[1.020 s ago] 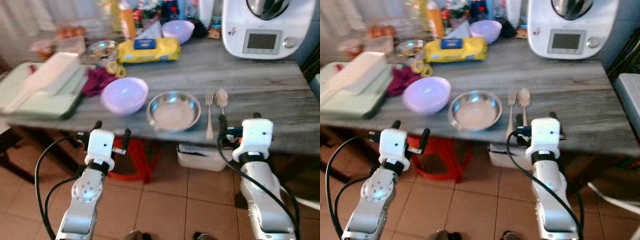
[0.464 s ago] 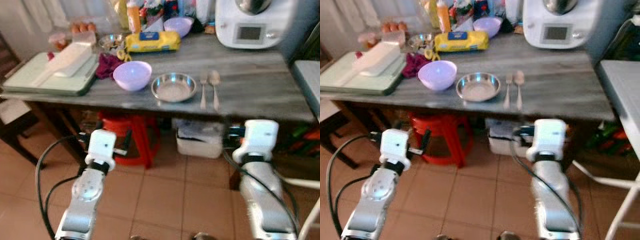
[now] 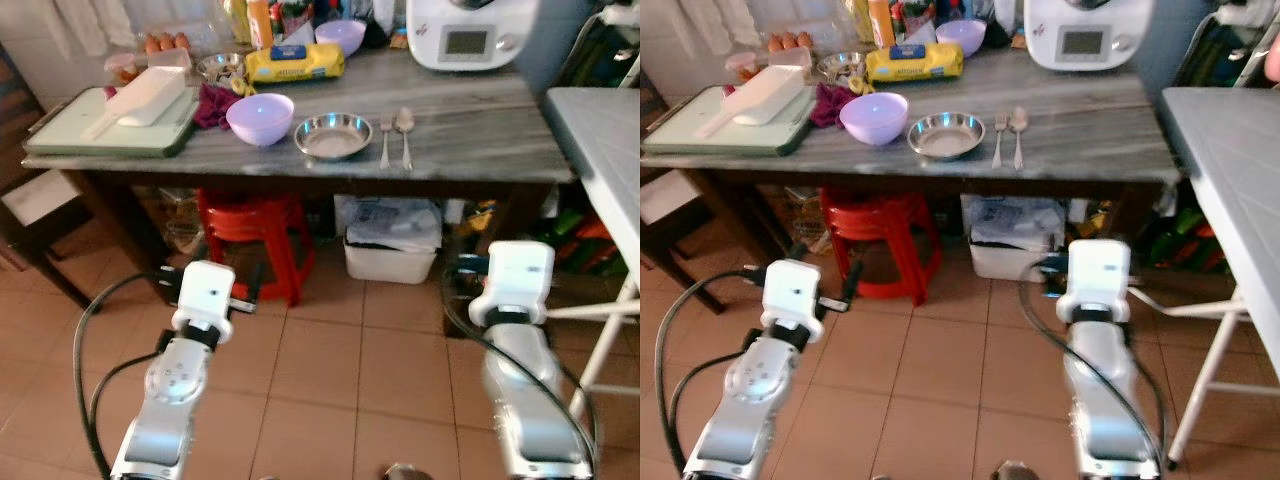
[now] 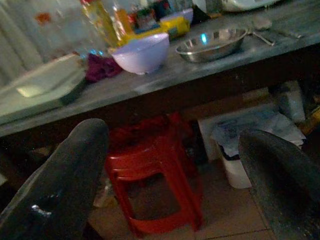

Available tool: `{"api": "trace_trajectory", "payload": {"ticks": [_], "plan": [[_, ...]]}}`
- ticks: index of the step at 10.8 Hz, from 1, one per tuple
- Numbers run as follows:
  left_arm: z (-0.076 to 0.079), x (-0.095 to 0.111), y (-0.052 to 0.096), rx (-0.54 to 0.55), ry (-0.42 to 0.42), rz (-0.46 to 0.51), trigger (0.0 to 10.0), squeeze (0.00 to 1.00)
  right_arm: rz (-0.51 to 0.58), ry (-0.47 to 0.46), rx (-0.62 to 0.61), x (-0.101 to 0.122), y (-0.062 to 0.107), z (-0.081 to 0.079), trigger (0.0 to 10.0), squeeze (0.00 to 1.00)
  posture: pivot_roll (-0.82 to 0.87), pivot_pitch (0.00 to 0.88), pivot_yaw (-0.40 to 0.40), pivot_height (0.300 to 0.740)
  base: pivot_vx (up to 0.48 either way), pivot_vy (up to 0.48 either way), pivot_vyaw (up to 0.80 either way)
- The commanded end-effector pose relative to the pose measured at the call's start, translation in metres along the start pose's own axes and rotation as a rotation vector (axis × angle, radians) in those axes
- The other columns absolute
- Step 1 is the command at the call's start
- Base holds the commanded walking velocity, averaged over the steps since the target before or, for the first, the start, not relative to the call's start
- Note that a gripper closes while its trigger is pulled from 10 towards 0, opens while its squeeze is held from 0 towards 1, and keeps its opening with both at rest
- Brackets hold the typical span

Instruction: Setting the table

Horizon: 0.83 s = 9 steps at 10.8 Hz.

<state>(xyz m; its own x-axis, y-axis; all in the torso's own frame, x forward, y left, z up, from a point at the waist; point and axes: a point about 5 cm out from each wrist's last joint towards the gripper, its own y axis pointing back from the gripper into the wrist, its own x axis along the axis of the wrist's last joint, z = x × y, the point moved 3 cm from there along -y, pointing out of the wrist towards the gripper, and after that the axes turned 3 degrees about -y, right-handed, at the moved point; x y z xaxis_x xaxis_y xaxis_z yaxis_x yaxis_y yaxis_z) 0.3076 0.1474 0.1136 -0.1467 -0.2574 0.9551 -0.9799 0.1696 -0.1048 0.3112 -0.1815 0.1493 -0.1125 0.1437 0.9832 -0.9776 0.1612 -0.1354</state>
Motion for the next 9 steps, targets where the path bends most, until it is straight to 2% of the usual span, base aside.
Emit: {"api": "trace_trajectory", "payload": {"ticks": [1,2,3,7,9], "plan": [[0.001,-0.002,0.001,-0.015,0.023,-0.001,10.0,0.0,0.011,0.002,0.001,0.002,-0.001,0.0,10.0,0.0,-0.15,0.105,0.111,0.74,0.0,0.0,0.0],[0.003,0.001,0.001,-0.034,0.049,0.013,10.0,0.0,-0.016,-0.024,0.001,-0.001,0.0,-0.001,10.0,0.0,-0.15,0.105,0.111,0.74,0.0,0.0,0.0],[0.005,0.002,0.0,-0.036,0.036,0.019,10.0,0.0,-0.029,-0.043,0.043,-0.002,0.001,-0.006,10.0,0.0,-0.15,0.105,0.111,0.74,0.0,0.0,0.0],[0.014,0.007,0.001,-0.088,0.08,0.044,10.0,0.0,-0.022,-0.05,0.071,0.0,0.001,-0.01,10.0,0.0,-0.15,0.103,0.111,0.74,0.0,0.0,0.0],[0.015,0.008,0.002,-0.099,0.087,0.046,10.0,0.0,-0.017,-0.046,0.071,0.001,0.002,-0.009,10.0,0.0,-0.15,0.106,0.112,0.74,0.0,-0.304,0.0]]}}
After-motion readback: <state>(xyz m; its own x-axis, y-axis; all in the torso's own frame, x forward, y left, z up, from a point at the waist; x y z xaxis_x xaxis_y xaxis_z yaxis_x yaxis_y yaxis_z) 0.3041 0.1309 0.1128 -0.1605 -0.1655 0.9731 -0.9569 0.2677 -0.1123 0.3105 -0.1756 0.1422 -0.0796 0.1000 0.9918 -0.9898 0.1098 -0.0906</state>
